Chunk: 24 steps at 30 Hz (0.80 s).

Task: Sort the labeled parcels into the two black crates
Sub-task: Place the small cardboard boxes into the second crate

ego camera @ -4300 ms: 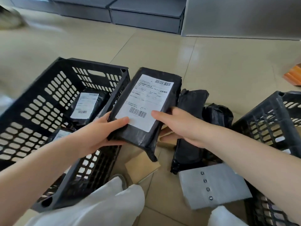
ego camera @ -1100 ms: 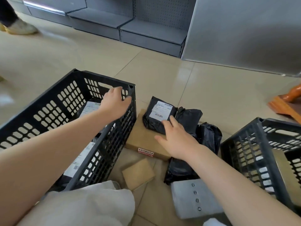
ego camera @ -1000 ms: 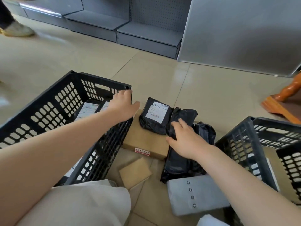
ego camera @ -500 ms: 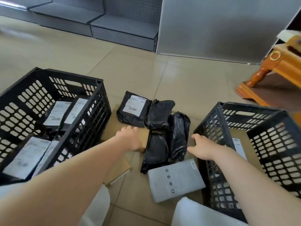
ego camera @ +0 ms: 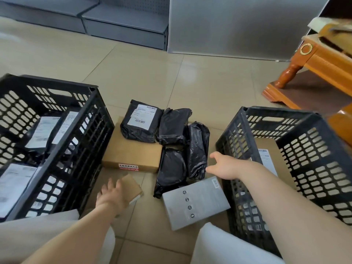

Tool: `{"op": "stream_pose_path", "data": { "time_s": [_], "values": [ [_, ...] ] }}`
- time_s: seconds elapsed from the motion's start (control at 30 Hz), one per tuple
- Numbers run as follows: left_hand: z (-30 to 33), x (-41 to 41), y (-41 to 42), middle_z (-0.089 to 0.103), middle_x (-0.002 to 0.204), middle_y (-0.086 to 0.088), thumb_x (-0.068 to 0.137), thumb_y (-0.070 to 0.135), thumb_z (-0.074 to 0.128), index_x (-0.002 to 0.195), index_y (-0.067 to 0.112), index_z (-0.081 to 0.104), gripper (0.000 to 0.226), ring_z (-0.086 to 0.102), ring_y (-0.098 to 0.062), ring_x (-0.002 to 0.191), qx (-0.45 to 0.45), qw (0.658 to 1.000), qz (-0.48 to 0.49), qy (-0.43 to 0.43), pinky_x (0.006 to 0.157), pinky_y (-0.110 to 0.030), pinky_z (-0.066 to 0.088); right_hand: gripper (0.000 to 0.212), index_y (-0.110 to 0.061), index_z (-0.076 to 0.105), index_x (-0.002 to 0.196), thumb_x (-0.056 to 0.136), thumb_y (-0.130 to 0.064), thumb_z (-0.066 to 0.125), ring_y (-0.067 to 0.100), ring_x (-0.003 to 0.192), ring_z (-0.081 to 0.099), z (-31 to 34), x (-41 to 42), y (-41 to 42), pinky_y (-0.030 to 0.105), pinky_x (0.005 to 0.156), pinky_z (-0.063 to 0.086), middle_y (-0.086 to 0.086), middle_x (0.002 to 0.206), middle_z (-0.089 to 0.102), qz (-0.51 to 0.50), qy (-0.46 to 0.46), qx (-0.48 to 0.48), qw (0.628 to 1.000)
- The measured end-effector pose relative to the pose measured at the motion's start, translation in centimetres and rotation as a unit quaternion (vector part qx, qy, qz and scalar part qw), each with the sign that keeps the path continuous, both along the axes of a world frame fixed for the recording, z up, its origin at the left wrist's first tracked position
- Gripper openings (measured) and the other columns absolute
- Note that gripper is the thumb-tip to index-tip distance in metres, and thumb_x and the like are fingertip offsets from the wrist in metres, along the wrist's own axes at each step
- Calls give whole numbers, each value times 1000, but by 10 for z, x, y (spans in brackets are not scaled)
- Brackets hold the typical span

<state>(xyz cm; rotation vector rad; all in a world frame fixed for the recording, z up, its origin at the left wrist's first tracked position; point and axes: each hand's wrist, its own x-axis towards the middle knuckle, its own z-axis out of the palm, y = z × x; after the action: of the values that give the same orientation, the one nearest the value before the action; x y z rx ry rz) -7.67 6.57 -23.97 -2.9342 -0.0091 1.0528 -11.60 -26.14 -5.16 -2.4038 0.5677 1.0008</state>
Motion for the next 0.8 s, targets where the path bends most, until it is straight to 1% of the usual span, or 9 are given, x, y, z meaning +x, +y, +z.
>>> {"op": "stream_pose_path", "data": {
  "time_s": [0.1, 0.2, 0.23, 0.3, 0.37, 0.47, 0.57, 0.7, 0.8],
  "values": [
    [-8, -7, -2, 17, 160, -13, 87, 49, 61, 156, 18, -8, 103, 22, -31, 145, 2, 1000, 21, -4, 116, -43, 27, 68, -15, 15, 157, 101, -32, 49, 29, 127, 53, -1, 1, 1, 39, 105, 43, 14, 142, 51, 2, 9, -1, 1000],
    [-15, -18, -10, 27, 152, -11, 86, 45, 63, 155, 17, -4, 100, 29, -30, 139, 37, 999, -2, -29, 116, -45, 26, 67, -16, 16, 156, 101, -34, 49, 27, 123, 56, -2, 3, 2, 39, 103, 44, 14, 141, 52, 3, 7, -3, 1000],
    [-16, -22, -13, 29, 150, -10, 86, 43, 63, 155, 17, -3, 99, 31, -30, 138, 45, 998, -6, -36, 115, -45, 27, 66, -16, 17, 156, 101, -34, 49, 27, 121, 56, -2, 4, 1, 38, 102, 45, 14, 141, 51, 1, 3, -4, 1000],
    [-17, -25, -19, 28, 150, -10, 87, 42, 63, 156, 15, -2, 99, 33, -30, 136, 48, 998, -6, -39, 114, -44, 29, 64, -15, 19, 155, 101, -34, 49, 28, 126, 53, -2, 5, 1, 40, 104, 43, 14, 144, 49, -2, -1, -5, 1000],
    [-17, -25, -23, 28, 148, -12, 87, 46, 60, 156, 14, -2, 98, 35, -30, 135, 37, 999, 6, -37, 112, -41, 32, 65, -15, 18, 156, 101, -34, 49, 29, 129, 52, -2, 5, 1, 40, 106, 43, 14, 144, 48, -2, 5, -5, 1000],
    [-11, -21, -28, 35, 142, -12, 84, 55, 57, 153, 16, 5, 95, 40, -31, 129, -15, 997, 57, -49, 106, -41, 35, 66, -15, 17, 156, 102, -33, 49, 29, 130, 51, -2, 4, 2, 39, 105, 42, 14, 145, 48, -3, 9, -5, 1000],
    [-2, -16, -37, 38, 138, -14, 81, 58, 58, 151, 20, 7, 94, 42, -33, 125, -91, 988, 113, -58, 102, -43, 39, 66, -15, 17, 156, 101, -33, 49, 29, 130, 51, -3, 6, 2, 38, 104, 43, 14, 145, 48, -6, 7, -7, 1000],
    [12, -16, -58, 35, 147, -12, 84, 56, 57, 155, 29, 8, 90, 35, -34, 132, -191, 958, 205, -53, 101, -45, 40, 66, -13, 18, 156, 101, -32, 49, 28, 130, 49, -3, 10, 1, 36, 103, 42, 14, 147, 44, -18, 3, -11, 1000],
    [22, -17, -70, 35, 149, -8, 82, 54, 56, 152, 32, 22, 81, 33, -33, 134, -244, 931, 265, -66, 108, -45, 33, 67, -13, 16, 158, 101, -32, 49, 27, 131, 46, -5, 14, 1, 31, 94, 40, 13, 152, 38, -36, -6, -3, 999]
  ]
}}
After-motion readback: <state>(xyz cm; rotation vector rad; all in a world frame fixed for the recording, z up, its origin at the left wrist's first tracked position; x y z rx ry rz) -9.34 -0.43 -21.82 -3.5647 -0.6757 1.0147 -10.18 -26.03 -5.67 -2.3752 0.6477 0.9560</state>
